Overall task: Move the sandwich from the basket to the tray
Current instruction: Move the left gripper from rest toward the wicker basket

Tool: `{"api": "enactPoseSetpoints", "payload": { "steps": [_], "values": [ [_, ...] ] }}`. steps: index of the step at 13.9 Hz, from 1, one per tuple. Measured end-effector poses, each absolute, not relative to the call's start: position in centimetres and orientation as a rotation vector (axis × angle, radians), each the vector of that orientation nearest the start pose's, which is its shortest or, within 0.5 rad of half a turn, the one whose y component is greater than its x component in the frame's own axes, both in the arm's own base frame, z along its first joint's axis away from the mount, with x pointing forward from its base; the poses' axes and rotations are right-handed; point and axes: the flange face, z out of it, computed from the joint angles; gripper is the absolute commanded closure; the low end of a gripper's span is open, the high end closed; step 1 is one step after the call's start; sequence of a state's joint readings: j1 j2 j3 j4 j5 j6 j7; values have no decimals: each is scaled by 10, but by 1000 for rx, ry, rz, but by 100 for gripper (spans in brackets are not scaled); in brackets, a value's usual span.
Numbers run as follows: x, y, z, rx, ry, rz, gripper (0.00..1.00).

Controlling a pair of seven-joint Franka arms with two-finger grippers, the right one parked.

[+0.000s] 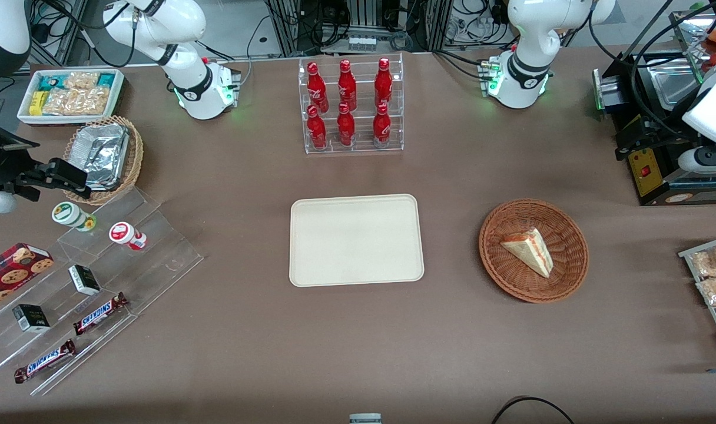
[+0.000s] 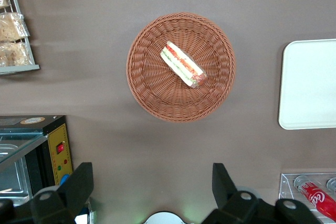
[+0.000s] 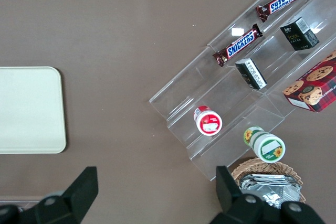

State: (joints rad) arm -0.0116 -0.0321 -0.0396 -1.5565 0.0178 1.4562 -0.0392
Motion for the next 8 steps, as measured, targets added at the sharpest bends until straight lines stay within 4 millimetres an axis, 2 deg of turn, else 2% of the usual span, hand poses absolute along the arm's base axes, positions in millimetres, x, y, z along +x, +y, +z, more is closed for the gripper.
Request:
{"api": "enactPoseSetpoints", "payload": {
  "steps": [4, 6, 8],
  "values": [
    [533, -25, 635, -3116, 14, 117, 0],
    [541, -22, 618, -3101, 10, 151, 0],
    [560, -22, 590, -3094, 4, 166, 0]
  ]
}}
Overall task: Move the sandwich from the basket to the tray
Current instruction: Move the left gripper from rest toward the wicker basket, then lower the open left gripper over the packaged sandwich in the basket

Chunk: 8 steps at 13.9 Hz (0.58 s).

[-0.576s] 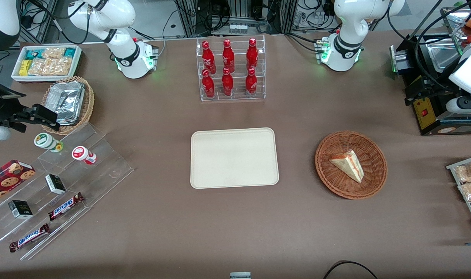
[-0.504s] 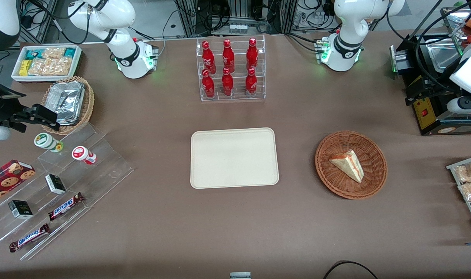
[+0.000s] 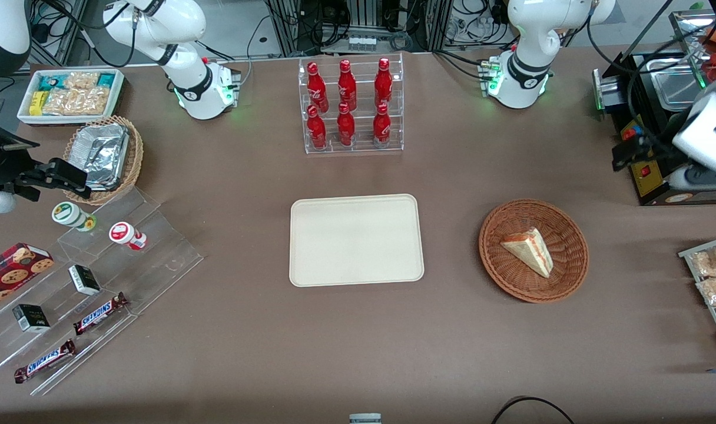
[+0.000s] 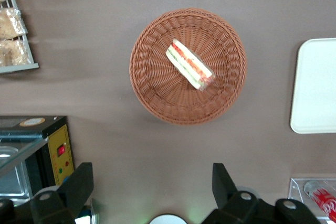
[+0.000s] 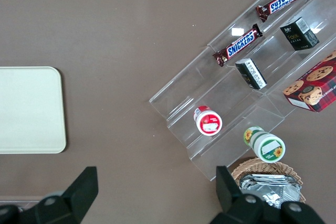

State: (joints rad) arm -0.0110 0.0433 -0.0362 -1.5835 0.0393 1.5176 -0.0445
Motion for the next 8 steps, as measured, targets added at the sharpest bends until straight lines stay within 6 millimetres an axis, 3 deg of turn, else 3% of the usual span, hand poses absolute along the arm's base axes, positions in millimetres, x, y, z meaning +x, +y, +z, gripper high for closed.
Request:
{"api": "enactPoseSetpoints", "payload": {
  "steps": [4, 8],
  "values": [
    [589, -28, 530, -3089, -129, 174, 0],
    [591, -55, 475, -3063, -461, 70, 0]
  ]
}}
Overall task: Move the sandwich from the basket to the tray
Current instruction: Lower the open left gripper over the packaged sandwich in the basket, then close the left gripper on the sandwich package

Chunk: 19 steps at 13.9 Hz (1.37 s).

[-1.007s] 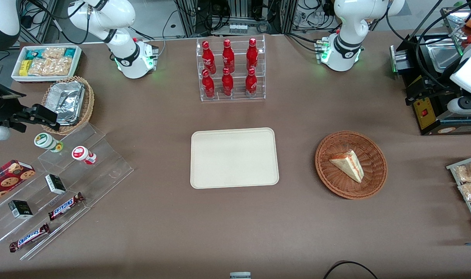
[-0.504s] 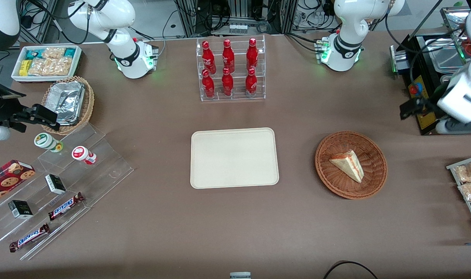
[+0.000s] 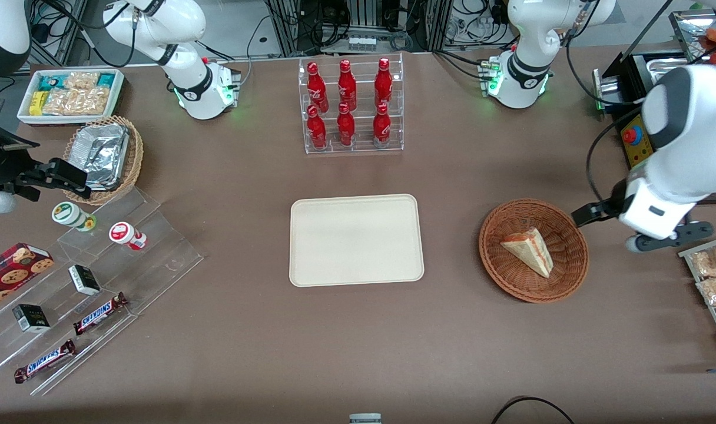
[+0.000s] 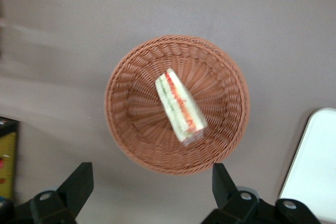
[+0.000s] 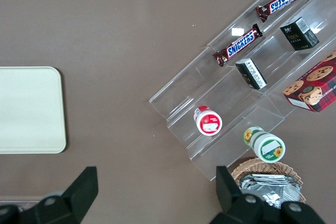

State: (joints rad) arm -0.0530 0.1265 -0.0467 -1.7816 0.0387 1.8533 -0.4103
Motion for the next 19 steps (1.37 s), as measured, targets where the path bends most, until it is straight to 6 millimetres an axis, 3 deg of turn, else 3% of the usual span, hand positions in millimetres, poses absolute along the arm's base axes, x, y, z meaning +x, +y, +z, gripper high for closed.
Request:
{"api": "enactPoseSetpoints", "payload": {
  "steps": [5, 8, 14, 19],
  "values": [
    [582, -60, 416, -3009, -836, -45, 0],
    [575, -60, 386, -2988, -976, -105, 0],
    [556, -68, 337, -2966, -1075, -110, 0],
    [555, -73, 305, -2955, -1120, -106, 0]
  ]
}}
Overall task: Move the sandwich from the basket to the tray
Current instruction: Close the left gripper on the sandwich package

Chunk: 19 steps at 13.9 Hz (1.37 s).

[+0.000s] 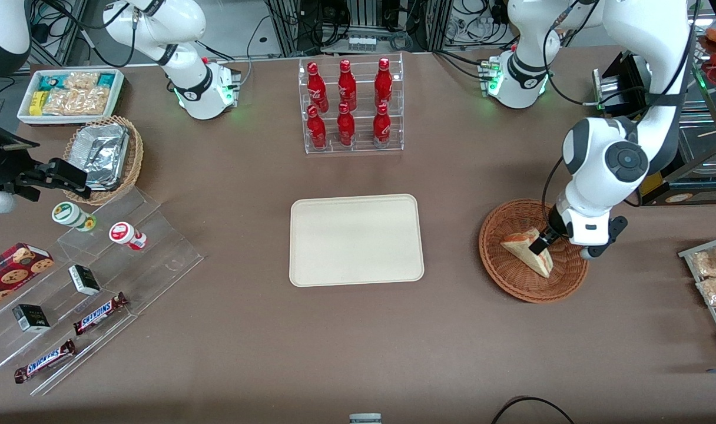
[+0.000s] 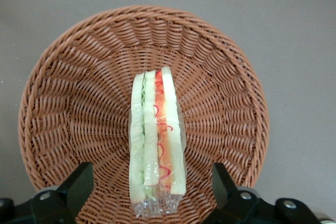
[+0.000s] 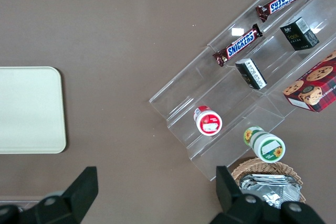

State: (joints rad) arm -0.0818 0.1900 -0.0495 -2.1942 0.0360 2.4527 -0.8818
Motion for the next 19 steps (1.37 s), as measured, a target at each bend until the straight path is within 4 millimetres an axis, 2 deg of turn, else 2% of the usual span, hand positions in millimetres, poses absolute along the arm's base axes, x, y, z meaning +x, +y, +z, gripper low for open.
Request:
{"api": "enactPoseSetpoints", "payload": {
  "steps": [11, 13, 17, 18, 19],
  "values": [
    [555, -81, 267, -2934, -1164, -69, 1],
    [555, -81, 263, -2936, -1165, -73, 15],
    [555, -82, 251, -2931, -1164, -54, 78],
    [554, -82, 249, -2930, -1163, -49, 88],
    [555, -82, 248, -2930, -1163, -50, 89]
  ]
}}
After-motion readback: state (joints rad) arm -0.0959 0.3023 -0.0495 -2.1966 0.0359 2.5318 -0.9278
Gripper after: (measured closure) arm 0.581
